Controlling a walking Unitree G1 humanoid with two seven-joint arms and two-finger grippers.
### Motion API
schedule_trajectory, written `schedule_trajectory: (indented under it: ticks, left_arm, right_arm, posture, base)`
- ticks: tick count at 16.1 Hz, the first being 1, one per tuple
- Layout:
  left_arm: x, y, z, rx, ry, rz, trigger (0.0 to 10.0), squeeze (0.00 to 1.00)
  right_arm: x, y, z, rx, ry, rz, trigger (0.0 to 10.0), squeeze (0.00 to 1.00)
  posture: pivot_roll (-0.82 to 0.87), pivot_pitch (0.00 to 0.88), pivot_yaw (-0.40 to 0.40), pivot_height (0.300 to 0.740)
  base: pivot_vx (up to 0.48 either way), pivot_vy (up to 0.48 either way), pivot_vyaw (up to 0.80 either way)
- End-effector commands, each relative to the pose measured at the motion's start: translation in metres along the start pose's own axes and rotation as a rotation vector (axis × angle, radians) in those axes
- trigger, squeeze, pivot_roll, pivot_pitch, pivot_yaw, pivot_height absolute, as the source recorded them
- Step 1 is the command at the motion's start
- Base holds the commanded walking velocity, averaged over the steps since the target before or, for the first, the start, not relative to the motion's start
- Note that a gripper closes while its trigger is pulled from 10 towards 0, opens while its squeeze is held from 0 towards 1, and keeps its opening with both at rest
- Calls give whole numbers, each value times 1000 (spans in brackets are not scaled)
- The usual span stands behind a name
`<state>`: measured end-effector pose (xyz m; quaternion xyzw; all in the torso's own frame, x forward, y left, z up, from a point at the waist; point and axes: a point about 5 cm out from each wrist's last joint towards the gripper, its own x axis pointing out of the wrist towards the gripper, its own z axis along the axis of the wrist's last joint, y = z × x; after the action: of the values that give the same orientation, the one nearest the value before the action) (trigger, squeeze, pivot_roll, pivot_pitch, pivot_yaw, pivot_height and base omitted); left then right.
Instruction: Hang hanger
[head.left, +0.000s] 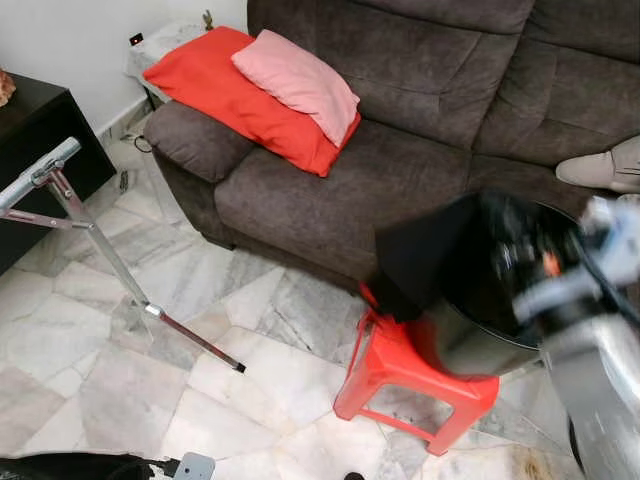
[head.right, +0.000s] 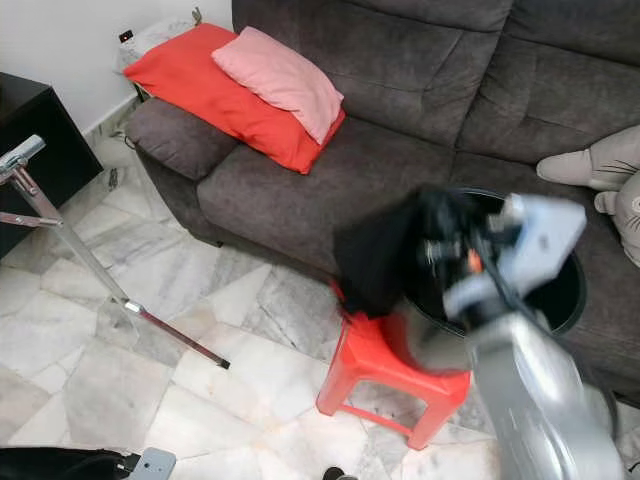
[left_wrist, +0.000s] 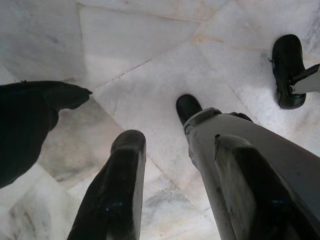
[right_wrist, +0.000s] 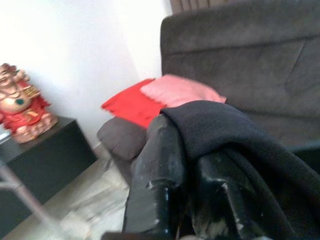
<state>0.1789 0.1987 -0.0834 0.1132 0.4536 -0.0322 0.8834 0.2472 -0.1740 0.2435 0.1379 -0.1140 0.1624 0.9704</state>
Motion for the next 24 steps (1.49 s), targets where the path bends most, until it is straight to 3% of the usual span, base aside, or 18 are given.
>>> schedule_trajectory:
  ticks: [1, 2, 4, 6, 8, 10, 13, 15, 18, 22, 24]
  left_arm:
    - [-4, -3, -21, 10, 66, -18, 10000, 0]
    - [-6, 5, -25, 13, 68, -13, 10000, 0]
    - [-8, 8, -29, 17, 72, -17, 10000, 0]
    - [-9, 7, -32, 19, 76, -21, 10000, 0]
    - [-8, 8, -31, 18, 77, -21, 10000, 0]
    - [-8, 8, -31, 18, 77, -21, 10000, 0]
    - [-8, 8, -31, 19, 77, -21, 10000, 0]
    - [-8, 9, -31, 18, 75, -18, 10000, 0]
    - [-9, 9, -32, 14, 77, -15, 10000, 0]
    - [-8, 8, -32, 17, 80, -22, 10000, 0]
    - [-8, 7, -31, 13, 77, -20, 10000, 0]
  right_arm:
    - [-10, 2, 11, 2, -38, 12, 0, 0]
    - [-24, -9, 13, 8, -34, -37, 0, 0]
    - [-38, -39, 26, -26, -60, -190, 0, 0]
    - [-41, -57, 43, -15, -127, -277, 0, 0]
    - [-47, -87, 56, -40, -167, -449, 0, 0]
    - [-55, -113, 57, -29, -147, -587, 0, 0]
    - [-52, -132, 55, -8, -105, -653, 0, 0]
    - [-42, -141, 55, 8, -103, -668, 0, 0]
    - [-20, -136, 63, -1, -118, -576, 0, 0]
    - [21, -143, 77, 10, -152, -527, 0, 0]
    - [47, -143, 70, 13, -108, -498, 0, 0]
  posture:
    - [-149, 196, -20, 740]
    - [-164, 196, -18, 740]
    - [-172, 196, -16, 740]
    - [-179, 197, -16, 740]
    - [-179, 197, -19, 740]
    - [-178, 198, -19, 740]
    - [-176, 198, -19, 740]
    - [-167, 198, -17, 740]
    - [-168, 197, -15, 740]
    - [-167, 194, -12, 740]
    - [-160, 190, -16, 740]
  base:
    - [0, 0, 0]
    - [0, 0, 0]
    - [0, 0, 0]
    - [0, 0, 0]
    - [0, 0, 0]
    - [0, 0, 0]
    - [0, 0, 0]
    - [0, 0, 0]
    - [0, 0, 0]
    - [0, 0, 0]
    - [0, 0, 0]
